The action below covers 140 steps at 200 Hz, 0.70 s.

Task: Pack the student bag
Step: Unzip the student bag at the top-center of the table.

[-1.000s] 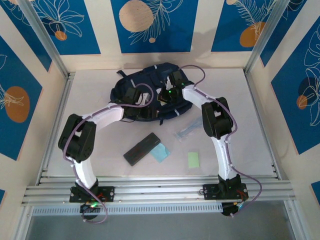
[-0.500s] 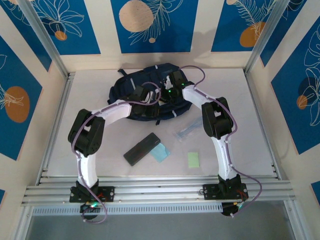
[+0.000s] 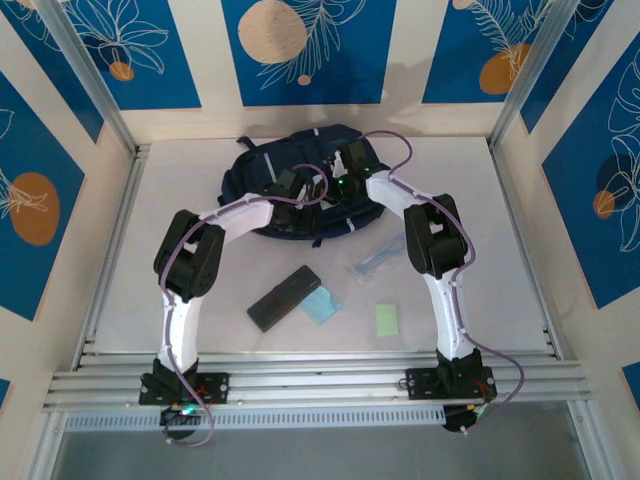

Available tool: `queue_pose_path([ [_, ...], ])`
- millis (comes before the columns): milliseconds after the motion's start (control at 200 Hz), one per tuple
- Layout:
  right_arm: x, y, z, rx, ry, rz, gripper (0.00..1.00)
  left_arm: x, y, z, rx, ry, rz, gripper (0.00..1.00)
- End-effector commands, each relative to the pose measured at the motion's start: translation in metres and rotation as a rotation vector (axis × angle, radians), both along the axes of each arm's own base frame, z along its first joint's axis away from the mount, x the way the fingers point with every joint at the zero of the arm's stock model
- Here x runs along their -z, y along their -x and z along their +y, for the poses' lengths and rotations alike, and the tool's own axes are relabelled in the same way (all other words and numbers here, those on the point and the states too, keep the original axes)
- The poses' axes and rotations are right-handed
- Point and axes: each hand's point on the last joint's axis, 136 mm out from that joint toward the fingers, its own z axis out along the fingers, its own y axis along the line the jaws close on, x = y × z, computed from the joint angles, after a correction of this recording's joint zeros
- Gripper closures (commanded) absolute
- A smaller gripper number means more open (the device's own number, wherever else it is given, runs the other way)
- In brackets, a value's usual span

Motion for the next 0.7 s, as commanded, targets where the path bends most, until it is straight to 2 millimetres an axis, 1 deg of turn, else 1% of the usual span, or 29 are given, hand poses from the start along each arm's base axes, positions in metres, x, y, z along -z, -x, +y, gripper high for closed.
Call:
queue_pose_path([
  [0, -0.025, 0.027, 0.015, -0.057, -0.061, 0.042, 1.0, 0.037, 0.011, -0.008, 0.047, -0.015, 0.065, 0.85],
  [75, -0.023, 0.025, 0.011, -0.045, -0.049, 0.04, 1.0, 0.034, 0.014, -0.006, 0.066, -0.032, 0.067, 1.0],
  [175, -0.02, 0.022, 0.002, -0.03, -0.018, 0.034, 1.0, 0.026, 0.019, 0.001, 0.092, -0.06, 0.07, 1.0],
  [270, -0.018, 0.02, -0.006, -0.019, -0.001, 0.029, 1.0, 0.015, 0.024, 0.016, 0.09, -0.068, 0.073, 1.0],
  [415, -0.02, 0.019, -0.019, -0.018, 0.047, 0.001, 1.0, -0.005, 0.028, 0.058, 0.034, -0.092, 0.079, 1.0],
  [485, -0.021, 0.018, -0.024, -0.02, 0.057, -0.006, 1.0, -0.01, 0.026, 0.079, 0.017, -0.139, 0.062, 1.0],
  [530, -0.023, 0.017, -0.025, -0.024, 0.051, -0.007, 1.0, -0.013, 0.026, 0.087, 0.014, -0.155, 0.06, 1.0],
  [610, -0.026, 0.015, -0.027, -0.022, 0.047, -0.014, 1.0, -0.02, 0.025, 0.092, 0.021, -0.147, 0.058, 1.0],
  [695, -0.03, 0.013, -0.03, -0.02, 0.052, -0.024, 1.0, -0.031, 0.026, 0.086, 0.049, -0.115, 0.039, 1.0],
])
